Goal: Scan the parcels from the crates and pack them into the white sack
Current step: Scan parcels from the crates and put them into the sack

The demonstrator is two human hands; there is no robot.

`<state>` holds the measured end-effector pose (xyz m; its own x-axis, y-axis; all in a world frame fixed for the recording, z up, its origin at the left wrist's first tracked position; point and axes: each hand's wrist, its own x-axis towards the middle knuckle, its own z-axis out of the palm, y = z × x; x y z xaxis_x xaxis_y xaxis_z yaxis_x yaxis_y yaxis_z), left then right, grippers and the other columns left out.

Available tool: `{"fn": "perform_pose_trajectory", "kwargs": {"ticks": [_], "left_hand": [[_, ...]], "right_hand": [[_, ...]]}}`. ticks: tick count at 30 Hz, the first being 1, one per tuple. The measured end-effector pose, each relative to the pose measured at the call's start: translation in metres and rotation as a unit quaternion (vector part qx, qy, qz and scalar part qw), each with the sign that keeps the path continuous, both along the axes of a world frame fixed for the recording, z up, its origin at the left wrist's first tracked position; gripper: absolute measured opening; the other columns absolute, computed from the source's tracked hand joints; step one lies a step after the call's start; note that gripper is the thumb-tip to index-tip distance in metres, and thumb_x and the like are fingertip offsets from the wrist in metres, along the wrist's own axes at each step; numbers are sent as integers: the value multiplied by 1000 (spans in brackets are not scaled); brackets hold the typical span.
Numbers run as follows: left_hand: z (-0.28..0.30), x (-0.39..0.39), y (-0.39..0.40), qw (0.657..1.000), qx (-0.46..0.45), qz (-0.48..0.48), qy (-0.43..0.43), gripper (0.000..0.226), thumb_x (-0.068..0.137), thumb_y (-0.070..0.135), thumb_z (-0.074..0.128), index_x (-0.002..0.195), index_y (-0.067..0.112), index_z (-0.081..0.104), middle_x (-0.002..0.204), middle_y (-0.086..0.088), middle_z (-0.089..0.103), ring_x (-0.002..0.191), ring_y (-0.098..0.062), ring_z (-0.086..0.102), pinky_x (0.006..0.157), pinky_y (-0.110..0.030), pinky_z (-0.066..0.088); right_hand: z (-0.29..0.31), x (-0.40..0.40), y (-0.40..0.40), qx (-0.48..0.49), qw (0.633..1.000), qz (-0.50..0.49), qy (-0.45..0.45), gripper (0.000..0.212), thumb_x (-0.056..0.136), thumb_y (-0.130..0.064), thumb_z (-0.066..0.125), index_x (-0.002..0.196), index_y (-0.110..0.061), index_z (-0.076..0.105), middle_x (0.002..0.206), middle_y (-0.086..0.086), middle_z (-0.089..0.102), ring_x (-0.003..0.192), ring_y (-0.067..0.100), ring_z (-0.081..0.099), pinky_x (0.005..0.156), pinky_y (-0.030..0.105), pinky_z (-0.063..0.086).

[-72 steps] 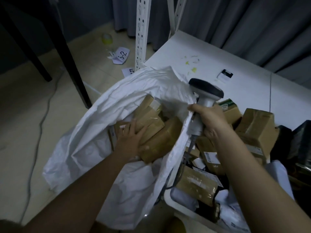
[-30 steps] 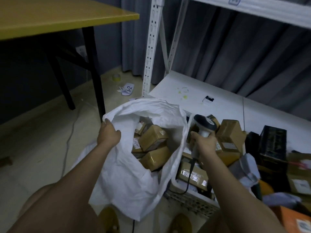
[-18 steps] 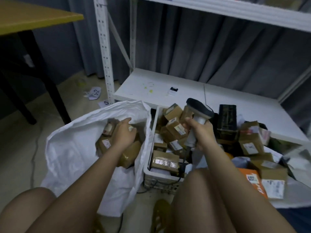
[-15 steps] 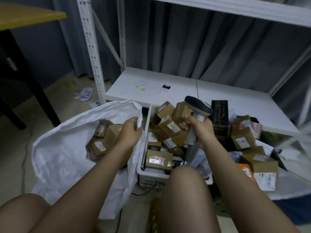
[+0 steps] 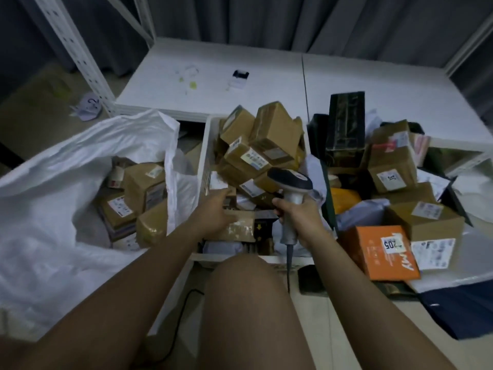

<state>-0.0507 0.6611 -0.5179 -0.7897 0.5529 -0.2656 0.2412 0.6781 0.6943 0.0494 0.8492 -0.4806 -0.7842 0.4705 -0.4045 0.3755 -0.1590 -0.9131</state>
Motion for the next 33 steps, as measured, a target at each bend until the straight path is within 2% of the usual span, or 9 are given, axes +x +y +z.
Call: {"fn": "perform_pose_trajectory", "kwargs": {"ticks": [2, 6, 10, 13, 19, 23, 25, 30, 33], "left_hand": [[-26, -3, 3, 996, -75, -45, 16, 70, 67, 40, 72, 129, 16, 50, 128, -13, 49, 121, -33, 47, 98, -42, 42], [-54, 4, 10, 962, -206, -125, 127, 85, 66, 49, 76, 136, 17, 40, 134, -13, 37, 125, -34, 34, 101, -43, 30], [-75, 4, 8, 940, -210, -152, 220, 85, 49, 50, 82, 120, 13, 54, 109, -16, 57, 99, -37, 57, 87, -45, 44], [-65, -4, 13, 950, -167, -132, 227, 88, 53, 44, 84, 127, 12, 50, 118, -16, 52, 109, -36, 50, 88, -41, 42], [5, -14, 19, 996, 74, 22, 47, 94, 55, 59, 74, 133, 22, 37, 128, -5, 42, 116, -21, 49, 96, -40, 48], [70, -5, 10, 981, 167, 99, 7, 94, 66, 48, 80, 141, 21, 30, 135, 0, 42, 119, -14, 48, 100, -34, 44], [101, 2, -1, 965, 223, 135, -11, 88, 73, 38, 79, 143, 18, 29, 134, 3, 43, 122, -14, 47, 98, -33, 45], [171, 27, -50, 930, 312, 195, -18, 62, 86, 23, 68, 140, 16, 37, 130, 5, 49, 112, -10, 52, 80, -15, 48], [199, 40, -91, 902, 369, 223, -32, 50, 89, 22, 64, 134, 23, 42, 125, 1, 57, 114, -14, 57, 90, -29, 51]], "right_hand": [[-12, -5, -1, 1, 1000, -5, -10, 17, 86, -8, 71, 97, -13, 59, 73, 2, 61, 63, 15, 59, 59, 30, 47], [-28, -16, 1, -8, 1000, -15, -14, 21, 84, -8, 72, 100, -9, 59, 78, 6, 62, 68, 20, 61, 59, 31, 47], [-33, -24, 5, -19, 1000, -8, -7, 16, 86, -1, 68, 94, -10, 57, 71, 5, 61, 56, 11, 59, 50, 24, 47], [-32, -26, 7, -32, 999, -14, -3, 15, 87, 2, 65, 95, -6, 55, 70, 8, 58, 49, 10, 55, 45, 22, 45], [-3, -22, 12, -5, 999, -49, 16, 32, 90, -10, 67, 117, -1, 55, 80, 10, 62, 58, 10, 61, 52, 22, 51], [41, -23, 7, 45, 992, -94, 74, 60, 86, -21, 73, 138, -11, 45, 121, 6, 59, 108, 24, 58, 93, 39, 50], [70, -25, 2, 54, 988, -97, 111, 69, 86, -24, 74, 144, -12, 38, 134, 6, 53, 119, 24, 53, 101, 39, 45], [136, -26, -37, 65, 985, -46, 153, 64, 81, -30, 78, 135, -13, 48, 122, 2, 62, 109, 21, 62, 96, 41, 51], [162, -25, -73, 31, 983, 3, 181, 53, 82, -29, 76, 126, -10, 53, 109, 5, 68, 94, 16, 68, 74, 28, 58]]}}
